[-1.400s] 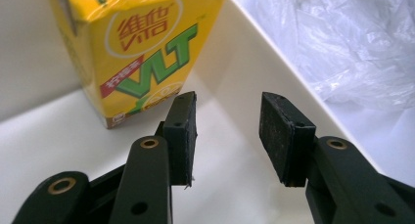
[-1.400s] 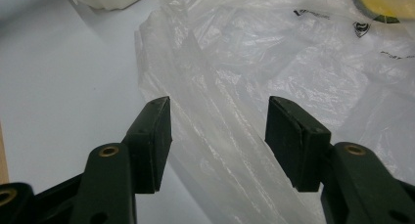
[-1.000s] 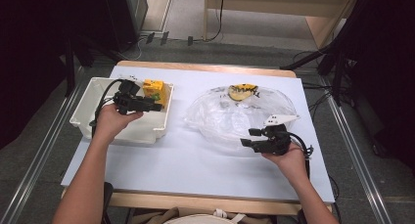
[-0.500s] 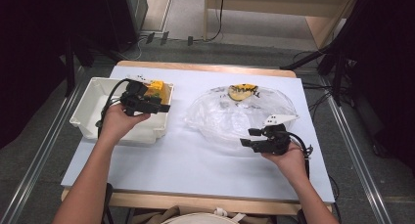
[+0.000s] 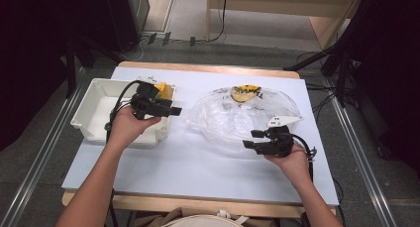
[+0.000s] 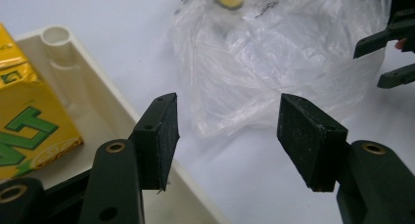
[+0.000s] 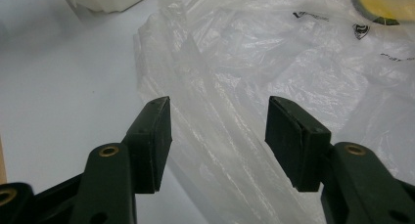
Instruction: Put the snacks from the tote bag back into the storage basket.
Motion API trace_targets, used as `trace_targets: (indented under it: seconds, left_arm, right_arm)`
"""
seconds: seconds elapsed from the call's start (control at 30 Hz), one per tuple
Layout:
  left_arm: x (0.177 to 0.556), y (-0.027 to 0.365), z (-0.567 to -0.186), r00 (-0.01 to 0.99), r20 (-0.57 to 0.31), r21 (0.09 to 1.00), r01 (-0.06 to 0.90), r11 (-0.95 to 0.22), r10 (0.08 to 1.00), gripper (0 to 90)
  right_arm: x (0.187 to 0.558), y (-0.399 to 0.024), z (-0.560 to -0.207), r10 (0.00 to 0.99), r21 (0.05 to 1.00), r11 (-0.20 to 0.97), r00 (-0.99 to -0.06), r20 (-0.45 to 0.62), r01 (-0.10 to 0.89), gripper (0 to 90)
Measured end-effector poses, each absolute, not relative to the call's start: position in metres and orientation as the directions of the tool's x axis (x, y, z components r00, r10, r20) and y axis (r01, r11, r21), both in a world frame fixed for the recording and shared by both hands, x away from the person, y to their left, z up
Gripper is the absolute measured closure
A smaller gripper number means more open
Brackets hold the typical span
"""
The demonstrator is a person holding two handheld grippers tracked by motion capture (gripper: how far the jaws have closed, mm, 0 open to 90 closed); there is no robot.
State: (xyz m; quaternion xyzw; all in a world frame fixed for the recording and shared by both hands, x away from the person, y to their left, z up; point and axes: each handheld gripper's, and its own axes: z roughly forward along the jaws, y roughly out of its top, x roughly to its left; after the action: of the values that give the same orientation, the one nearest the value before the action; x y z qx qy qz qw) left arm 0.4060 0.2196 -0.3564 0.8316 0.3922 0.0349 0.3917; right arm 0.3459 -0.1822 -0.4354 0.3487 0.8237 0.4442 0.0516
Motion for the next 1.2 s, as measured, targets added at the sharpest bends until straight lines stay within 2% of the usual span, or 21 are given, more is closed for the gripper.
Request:
trace_targets:
  seconds: [0.5,0.83,1.07,1.2]
  left_arm:
    - [0.394,0.181,-0.368,0.768,-0.212,0.678,0.561,-0.475,0.604,41.2]
    - [0.387,0.16,-0.375,0.789,-0.191,0.67,0.54,-0.509,0.584,41.3]
    - [0.383,0.149,-0.381,0.799,-0.212,0.67,0.538,-0.511,0.562,41.2]
    - [0.379,0.142,-0.384,0.804,-0.19,0.678,0.523,-0.517,0.564,41.5]
  right_arm:
    - [0.346,-0.181,-0.435,0.614,0.774,0.36,-0.757,0.225,0.522,44.4]
    - [0.346,-0.181,-0.434,0.614,0.778,0.358,-0.758,0.22,0.516,44.4]
    - [0.345,-0.181,-0.434,0.613,0.78,0.357,-0.759,0.22,0.515,44.7]
    - [0.345,-0.18,-0.434,0.613,0.777,0.363,-0.76,0.216,0.514,44.6]
